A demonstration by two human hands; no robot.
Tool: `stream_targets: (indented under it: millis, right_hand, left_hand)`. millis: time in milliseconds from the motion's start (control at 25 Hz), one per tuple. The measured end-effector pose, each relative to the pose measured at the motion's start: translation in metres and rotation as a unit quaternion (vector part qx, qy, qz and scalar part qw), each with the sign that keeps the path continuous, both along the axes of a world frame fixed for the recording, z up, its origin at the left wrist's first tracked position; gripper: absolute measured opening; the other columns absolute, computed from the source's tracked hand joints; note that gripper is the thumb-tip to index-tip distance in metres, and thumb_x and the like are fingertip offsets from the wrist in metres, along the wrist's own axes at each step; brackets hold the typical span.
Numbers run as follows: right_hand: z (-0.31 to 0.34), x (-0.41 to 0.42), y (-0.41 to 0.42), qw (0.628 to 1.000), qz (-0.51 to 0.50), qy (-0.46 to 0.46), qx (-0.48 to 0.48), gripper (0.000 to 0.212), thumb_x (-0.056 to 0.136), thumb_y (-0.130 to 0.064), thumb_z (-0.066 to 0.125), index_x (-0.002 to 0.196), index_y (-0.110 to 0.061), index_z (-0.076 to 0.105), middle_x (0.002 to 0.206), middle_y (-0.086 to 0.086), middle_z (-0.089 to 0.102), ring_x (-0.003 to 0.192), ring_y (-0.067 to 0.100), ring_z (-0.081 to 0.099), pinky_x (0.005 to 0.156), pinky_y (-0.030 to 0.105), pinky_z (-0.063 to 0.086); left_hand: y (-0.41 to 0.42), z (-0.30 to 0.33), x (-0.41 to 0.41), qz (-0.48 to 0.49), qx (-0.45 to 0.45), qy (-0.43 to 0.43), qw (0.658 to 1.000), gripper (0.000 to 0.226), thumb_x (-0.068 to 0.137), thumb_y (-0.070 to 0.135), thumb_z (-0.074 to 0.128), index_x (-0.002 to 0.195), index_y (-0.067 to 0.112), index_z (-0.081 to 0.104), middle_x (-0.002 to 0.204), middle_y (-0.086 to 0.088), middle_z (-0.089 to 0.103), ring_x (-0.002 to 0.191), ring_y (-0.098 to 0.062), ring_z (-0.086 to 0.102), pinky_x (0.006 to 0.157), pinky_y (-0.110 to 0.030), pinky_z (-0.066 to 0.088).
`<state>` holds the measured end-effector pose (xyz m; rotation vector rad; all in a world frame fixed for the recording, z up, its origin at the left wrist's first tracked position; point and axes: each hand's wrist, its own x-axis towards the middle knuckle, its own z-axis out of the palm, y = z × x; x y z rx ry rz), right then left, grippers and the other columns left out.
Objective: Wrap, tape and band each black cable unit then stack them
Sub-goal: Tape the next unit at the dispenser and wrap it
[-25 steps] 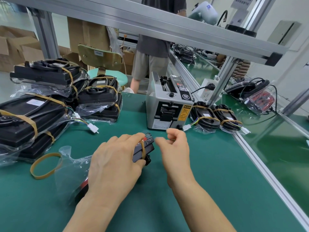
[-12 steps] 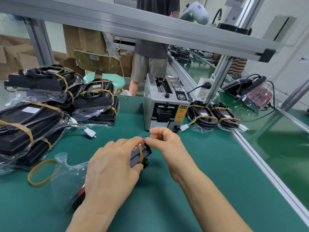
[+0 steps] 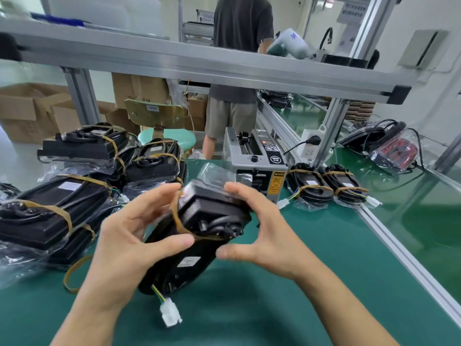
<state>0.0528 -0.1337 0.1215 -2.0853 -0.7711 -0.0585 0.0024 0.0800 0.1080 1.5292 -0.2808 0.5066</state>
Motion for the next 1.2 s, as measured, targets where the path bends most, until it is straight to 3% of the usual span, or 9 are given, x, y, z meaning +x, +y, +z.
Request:
stream_targets:
  millis: [200, 280, 440, 640, 800, 880, 1000, 1080, 1200]
  right_hand:
    - [0.031, 0.022, 0.006, 0.995, 0.081, 0.059, -0.017, 0.056, 0.067, -0.014, 0.086, 0.117, -0.024, 0.062, 0.108, -0.003, 0.068, 0.101, 0.015, 0.061, 0.091, 0.037, 0.048]
    - [0.028, 0.022, 0.018, 0.994, 0.092, 0.052, 0.022, 0.046, 0.069, -0.007, 0.084, 0.109, -0.022, 0.066, 0.103, 0.002, 0.066, 0.094, 0.016, 0.061, 0.081, 0.043, 0.054]
    - [0.019, 0.031, 0.029, 0.992, 0.112, 0.027, 0.059, 0.049, 0.072, 0.002, 0.08, 0.112, -0.021, 0.064, 0.101, 0.011, 0.055, 0.098, 0.019, 0.055, 0.073, 0.043, 0.058]
    - [-0.007, 0.036, 0.031, 0.99, 0.12, 0.055, 0.053, 0.051, 0.078, 0.002, 0.074, 0.117, -0.028, 0.062, 0.103, 0.006, 0.057, 0.098, 0.011, 0.058, 0.086, 0.037, 0.053]
    - [-0.034, 0.052, 0.014, 0.986, -0.05, 0.103, 0.118, 0.039, 0.082, 0.0, 0.067, 0.108, -0.03, 0.067, 0.09, -0.008, 0.064, 0.085, 0.002, 0.059, 0.08, 0.027, 0.049]
    - [-0.042, 0.074, 0.002, 0.941, -0.254, 0.135, 0.179, 0.012, 0.086, -0.008, 0.062, 0.092, -0.01, 0.072, 0.073, -0.002, 0.058, 0.067, 0.011, 0.049, 0.07, 0.026, 0.041]
    - [-0.046, 0.103, -0.004, 0.861, -0.4, 0.19, 0.251, 0.024, 0.087, -0.013, 0.057, 0.089, 0.011, 0.062, 0.064, 0.013, 0.043, 0.066, 0.018, 0.033, 0.064, 0.028, 0.03]
    - [-0.041, 0.115, 0.002, 0.839, -0.426, 0.213, 0.263, 0.021, 0.087, -0.015, 0.061, 0.077, 0.003, 0.066, 0.06, 0.014, 0.055, 0.065, 0.016, 0.044, 0.066, 0.026, 0.035]
    - [-0.035, 0.128, 0.011, 0.82, -0.442, 0.235, 0.278, 0.024, 0.084, -0.021, 0.07, 0.062, -0.023, 0.062, 0.065, -0.01, 0.061, 0.067, 0.01, 0.054, 0.071, 0.025, 0.039]
  left_hand:
    - [0.026, -0.012, -0.005, -0.06, -0.153, -0.038, 0.986, 0.081, 0.042, -0.015, 0.06, 0.112, 0.025, 0.068, 0.105, 0.001, 0.072, 0.094, -0.016, 0.068, 0.083, -0.035, 0.055]
    - [0.036, -0.011, -0.011, -0.067, -0.111, -0.02, 0.991, 0.087, 0.041, -0.012, 0.066, 0.119, 0.025, 0.064, 0.111, -0.001, 0.068, 0.101, -0.018, 0.065, 0.086, -0.035, 0.053]
    - [0.036, -0.005, -0.016, -0.02, 0.134, 0.022, 0.991, 0.087, 0.044, -0.007, 0.065, 0.121, 0.034, 0.063, 0.115, 0.008, 0.054, 0.109, -0.008, 0.056, 0.086, -0.011, 0.042]
    - [0.026, -0.011, -0.015, 0.024, 0.134, 0.018, 0.99, 0.08, 0.039, -0.005, 0.068, 0.109, 0.034, 0.07, 0.137, 0.018, 0.049, 0.121, -0.001, 0.05, 0.086, -0.01, 0.046]
    - [0.018, -0.011, -0.011, 0.011, 0.128, 0.036, 0.991, 0.082, 0.043, -0.003, 0.069, 0.113, 0.039, 0.067, 0.119, 0.014, 0.066, 0.11, -0.002, 0.061, 0.088, -0.013, 0.047]
    - [0.01, -0.012, -0.009, 0.033, 0.138, 0.051, 0.989, 0.08, 0.046, 0.0, 0.068, 0.113, 0.043, 0.065, 0.105, 0.012, 0.072, 0.094, -0.003, 0.067, 0.085, -0.014, 0.047]
    - [-0.005, -0.014, -0.009, 0.062, 0.155, 0.077, 0.983, 0.079, 0.052, -0.004, 0.071, 0.113, 0.045, 0.063, 0.1, 0.011, 0.072, 0.083, -0.007, 0.066, 0.078, -0.012, 0.047]
    - [-0.012, -0.016, -0.009, 0.078, 0.157, 0.089, 0.981, 0.086, 0.055, -0.018, 0.07, 0.112, 0.045, 0.063, 0.099, 0.012, 0.072, 0.081, -0.002, 0.064, 0.075, -0.005, 0.044]
    - [-0.016, -0.012, -0.011, 0.108, 0.168, 0.083, 0.976, 0.088, 0.054, -0.023, 0.068, 0.11, 0.045, 0.064, 0.097, 0.018, 0.071, 0.08, 0.006, 0.062, 0.074, 0.002, 0.039]
